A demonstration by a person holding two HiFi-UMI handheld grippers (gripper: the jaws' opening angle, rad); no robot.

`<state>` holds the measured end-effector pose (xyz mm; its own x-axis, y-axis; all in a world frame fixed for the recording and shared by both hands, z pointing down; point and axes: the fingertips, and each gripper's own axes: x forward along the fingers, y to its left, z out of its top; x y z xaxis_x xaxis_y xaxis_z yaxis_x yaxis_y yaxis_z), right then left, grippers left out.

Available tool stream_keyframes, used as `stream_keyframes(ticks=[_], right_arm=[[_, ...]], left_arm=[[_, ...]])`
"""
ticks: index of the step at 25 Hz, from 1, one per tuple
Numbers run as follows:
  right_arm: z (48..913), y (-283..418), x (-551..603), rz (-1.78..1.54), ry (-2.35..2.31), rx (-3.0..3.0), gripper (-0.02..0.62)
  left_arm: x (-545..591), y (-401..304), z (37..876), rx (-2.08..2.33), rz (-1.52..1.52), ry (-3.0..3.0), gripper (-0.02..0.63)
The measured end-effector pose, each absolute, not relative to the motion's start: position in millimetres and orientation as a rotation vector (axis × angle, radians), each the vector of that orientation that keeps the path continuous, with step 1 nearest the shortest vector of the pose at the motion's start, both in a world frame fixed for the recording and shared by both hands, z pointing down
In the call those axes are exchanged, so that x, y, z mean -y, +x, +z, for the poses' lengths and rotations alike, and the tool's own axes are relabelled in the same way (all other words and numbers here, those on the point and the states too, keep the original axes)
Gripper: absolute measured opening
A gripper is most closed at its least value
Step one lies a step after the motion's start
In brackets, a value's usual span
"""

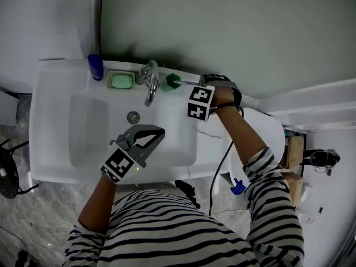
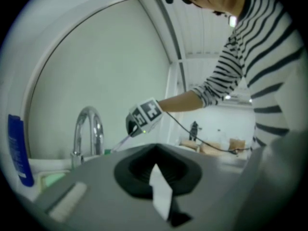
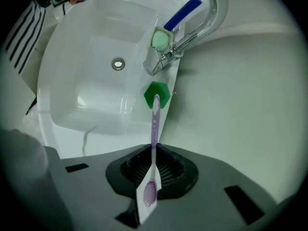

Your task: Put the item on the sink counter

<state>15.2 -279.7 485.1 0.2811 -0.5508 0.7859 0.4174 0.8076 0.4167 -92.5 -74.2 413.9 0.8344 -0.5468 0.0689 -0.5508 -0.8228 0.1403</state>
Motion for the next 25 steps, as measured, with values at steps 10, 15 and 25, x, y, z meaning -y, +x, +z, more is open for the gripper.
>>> stream_keyframes(ticks=[10,15,25], right_arm=[[501,-17,300,-0.833,-0.046,0.929,0.031],[511,-22,303,-0.846,-0.093,0.914,0.031],[523,-41,303,-0.788,-0.126,1.025,0.144]], left_arm=[[74,-98,413,0.868,0.009,2.858,0.006],[76,-100,416,0.879,0.008,2.845,0.006],[83,-93,419,0.864,0.009,2.836,0.006]])
